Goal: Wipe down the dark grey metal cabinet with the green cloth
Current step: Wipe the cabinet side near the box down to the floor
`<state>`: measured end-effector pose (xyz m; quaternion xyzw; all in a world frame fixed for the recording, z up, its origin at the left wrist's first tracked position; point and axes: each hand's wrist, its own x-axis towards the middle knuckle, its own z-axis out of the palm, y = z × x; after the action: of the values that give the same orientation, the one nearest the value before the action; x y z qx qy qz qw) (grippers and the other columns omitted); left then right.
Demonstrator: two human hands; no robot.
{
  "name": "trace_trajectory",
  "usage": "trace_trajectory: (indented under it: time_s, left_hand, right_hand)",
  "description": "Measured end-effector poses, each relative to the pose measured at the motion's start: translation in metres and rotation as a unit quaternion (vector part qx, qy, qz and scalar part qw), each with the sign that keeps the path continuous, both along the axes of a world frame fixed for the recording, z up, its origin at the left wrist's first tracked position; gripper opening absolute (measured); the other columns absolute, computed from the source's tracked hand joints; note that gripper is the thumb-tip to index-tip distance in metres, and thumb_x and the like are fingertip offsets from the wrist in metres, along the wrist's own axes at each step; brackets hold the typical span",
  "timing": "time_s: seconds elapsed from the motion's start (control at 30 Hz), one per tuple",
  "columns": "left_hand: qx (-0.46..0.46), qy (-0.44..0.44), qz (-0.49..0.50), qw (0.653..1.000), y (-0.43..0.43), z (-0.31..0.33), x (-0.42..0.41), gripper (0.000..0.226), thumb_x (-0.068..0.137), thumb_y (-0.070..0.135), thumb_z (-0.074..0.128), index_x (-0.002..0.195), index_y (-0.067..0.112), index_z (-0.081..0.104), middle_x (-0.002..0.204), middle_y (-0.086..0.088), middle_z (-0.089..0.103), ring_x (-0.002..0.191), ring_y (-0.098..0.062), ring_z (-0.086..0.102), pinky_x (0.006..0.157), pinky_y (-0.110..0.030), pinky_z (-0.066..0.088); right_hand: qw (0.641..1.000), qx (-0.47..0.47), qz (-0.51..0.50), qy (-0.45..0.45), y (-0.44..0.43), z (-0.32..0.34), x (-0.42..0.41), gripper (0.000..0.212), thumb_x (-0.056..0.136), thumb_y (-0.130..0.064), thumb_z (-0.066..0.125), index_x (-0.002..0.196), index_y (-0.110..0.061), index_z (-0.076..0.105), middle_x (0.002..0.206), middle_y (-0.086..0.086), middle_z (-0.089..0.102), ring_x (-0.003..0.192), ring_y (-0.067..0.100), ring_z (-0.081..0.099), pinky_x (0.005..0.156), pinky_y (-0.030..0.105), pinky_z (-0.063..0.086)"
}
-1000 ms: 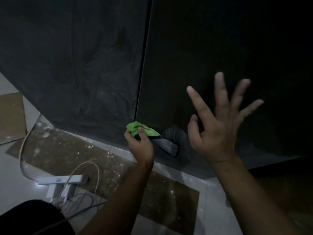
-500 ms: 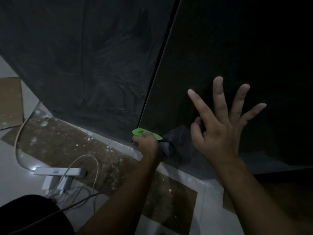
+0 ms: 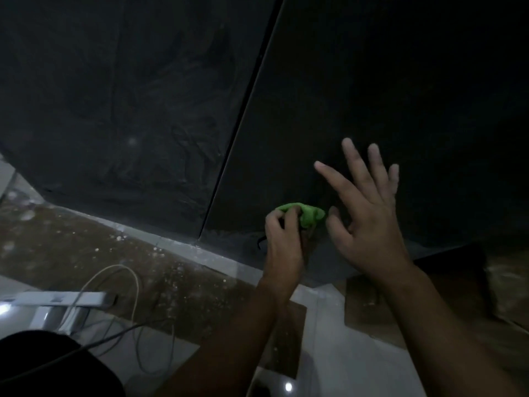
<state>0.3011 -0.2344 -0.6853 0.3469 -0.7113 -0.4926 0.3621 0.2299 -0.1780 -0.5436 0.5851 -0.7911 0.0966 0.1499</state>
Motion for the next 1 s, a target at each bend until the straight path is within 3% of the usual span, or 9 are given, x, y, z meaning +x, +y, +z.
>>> trace_trajectory:
  time_s: [0.13,0.23,0.37,0.43,0.57,0.73,0.83,0.93,1.0]
  left_hand:
    - [-0.020,0.032,0.050,0.998,-0.012,0.007,0.007,0.044,0.092,0.004,0.058,0.134,0.010,0.048,0.135,-0.010,0.036,0.114,-0.017,0.049,0.096,-0.033,0.052]
    - [0.038,0.072,0.125,0.989,-0.026,0.019,0.016,0.041,0.091,0.001,0.060,0.131,0.006,0.050,0.130,-0.013,0.038,0.110,-0.006,0.044,0.095,-0.014,0.043]
    - [0.023,0.079,0.127,0.988,-0.034,0.016,0.024,0.038,0.091,0.005,0.066,0.128,0.003,0.054,0.125,-0.019,0.047,0.102,0.017,0.041,0.084,0.004,0.033]
    - [0.003,0.071,0.140,0.988,-0.031,0.010,0.020,0.041,0.091,0.008,0.067,0.130,0.002,0.053,0.124,-0.021,0.049,0.098,0.013,0.041,0.084,0.004,0.031]
    - [-0.011,0.065,0.205,0.976,-0.019,0.005,0.000,0.045,0.093,0.012,0.066,0.133,-0.001,0.050,0.121,-0.024,0.048,0.102,0.003,0.039,0.084,-0.004,0.031]
    - [-0.017,0.041,0.188,0.981,0.008,-0.006,-0.021,0.041,0.094,0.015,0.065,0.130,0.005,0.050,0.122,-0.009,0.041,0.103,-0.004,0.042,0.083,-0.013,0.038]
    - [-0.051,0.011,0.113,0.992,0.045,-0.017,-0.041,0.039,0.090,0.011,0.069,0.125,0.005,0.053,0.121,-0.011,0.044,0.102,0.001,0.039,0.082,0.002,0.035]
    - [-0.051,0.008,0.070,0.996,0.082,-0.022,-0.070,0.038,0.088,0.008,0.070,0.122,0.002,0.053,0.117,-0.011,0.045,0.097,0.006,0.037,0.084,0.004,0.033]
    - [-0.057,0.010,0.043,0.997,0.101,-0.023,-0.090,0.034,0.087,0.006,0.070,0.116,0.002,0.054,0.115,-0.010,0.044,0.093,0.010,0.038,0.084,0.003,0.034]
  right_hand:
    - [0.990,-0.056,-0.095,-0.085,0.029,0.011,0.003,0.075,0.086,-0.015,0.055,0.155,-0.035,0.032,0.167,-0.019,0.000,0.156,0.016,-0.007,0.124,0.053,0.004]
    - [0.963,-0.147,-0.178,-0.137,0.053,0.006,0.000,0.072,0.092,-0.013,0.057,0.154,-0.037,0.031,0.167,-0.017,0.003,0.155,0.019,0.001,0.121,0.032,0.009]
    - [0.893,-0.255,-0.313,-0.198,0.086,-0.032,-0.014,0.075,0.094,-0.020,0.067,0.155,-0.035,0.026,0.167,0.000,0.005,0.150,0.027,0.018,0.112,0.051,0.035]
    - [0.850,-0.286,-0.365,-0.249,0.097,-0.039,-0.030,0.081,0.093,-0.031,0.068,0.157,-0.034,0.018,0.165,0.009,0.003,0.146,0.030,0.024,0.103,0.044,0.042]
    - [0.808,-0.399,-0.336,-0.274,0.104,-0.036,-0.063,0.079,0.095,-0.034,0.066,0.156,-0.022,0.018,0.162,0.013,0.006,0.137,0.016,0.026,0.087,0.015,0.039]
    - [0.793,-0.434,-0.318,-0.286,0.116,-0.052,-0.081,0.076,0.093,-0.048,0.058,0.154,-0.018,0.023,0.157,0.015,0.013,0.138,0.025,0.030,0.086,0.009,0.035]
    - [0.771,-0.462,-0.327,-0.291,0.121,-0.053,-0.093,0.066,0.096,-0.035,0.060,0.151,-0.019,0.027,0.155,0.015,0.015,0.135,0.027,0.034,0.090,0.013,0.040]
    - [0.770,-0.471,-0.319,-0.289,0.122,-0.059,-0.097,0.062,0.096,-0.028,0.059,0.150,-0.023,0.029,0.155,0.013,0.020,0.135,0.027,0.034,0.090,0.014,0.041]
    - [0.761,-0.495,-0.289,-0.305,0.122,-0.062,-0.101,0.056,0.097,-0.027,0.056,0.147,-0.029,0.029,0.155,0.011,0.025,0.138,0.027,0.035,0.097,0.027,0.048]
